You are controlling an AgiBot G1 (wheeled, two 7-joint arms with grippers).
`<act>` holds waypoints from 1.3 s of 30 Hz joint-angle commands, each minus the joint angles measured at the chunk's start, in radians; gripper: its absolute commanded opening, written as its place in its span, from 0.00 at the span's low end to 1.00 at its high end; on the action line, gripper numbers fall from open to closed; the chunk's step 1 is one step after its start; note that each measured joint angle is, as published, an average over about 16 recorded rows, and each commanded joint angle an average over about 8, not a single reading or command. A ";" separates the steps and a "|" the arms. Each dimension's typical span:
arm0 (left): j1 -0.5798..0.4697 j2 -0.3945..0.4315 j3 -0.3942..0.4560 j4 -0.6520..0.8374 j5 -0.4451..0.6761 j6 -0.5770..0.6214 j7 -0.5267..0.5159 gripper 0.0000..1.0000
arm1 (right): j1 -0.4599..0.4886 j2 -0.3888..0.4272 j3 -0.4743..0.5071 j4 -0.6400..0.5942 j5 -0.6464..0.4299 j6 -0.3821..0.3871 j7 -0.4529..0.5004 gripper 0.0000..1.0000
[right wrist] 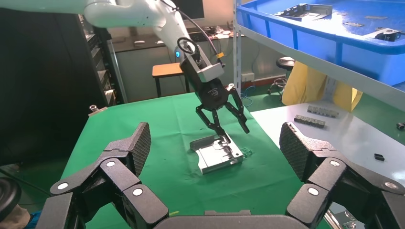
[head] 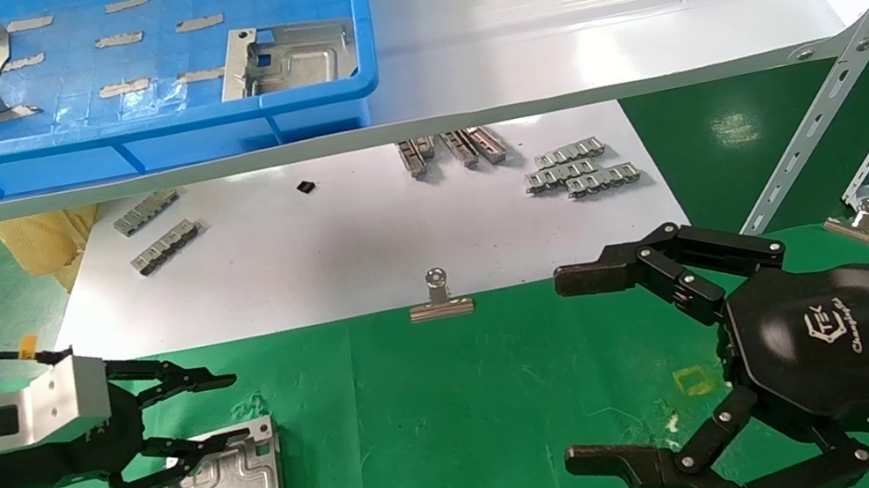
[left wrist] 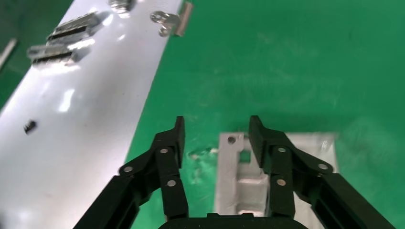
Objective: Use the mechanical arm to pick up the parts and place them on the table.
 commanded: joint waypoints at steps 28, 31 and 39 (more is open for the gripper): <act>0.145 -0.059 -0.114 -0.210 -0.129 -0.013 -0.214 1.00 | 0.000 0.000 0.000 0.000 0.000 0.000 0.000 1.00; 0.172 -0.071 -0.138 -0.271 -0.148 -0.018 -0.254 1.00 | 0.000 0.000 0.000 0.000 0.000 0.000 0.000 1.00; 0.245 -0.102 -0.205 -0.435 -0.201 -0.033 -0.362 1.00 | 0.000 0.000 0.000 0.000 0.000 0.000 0.000 1.00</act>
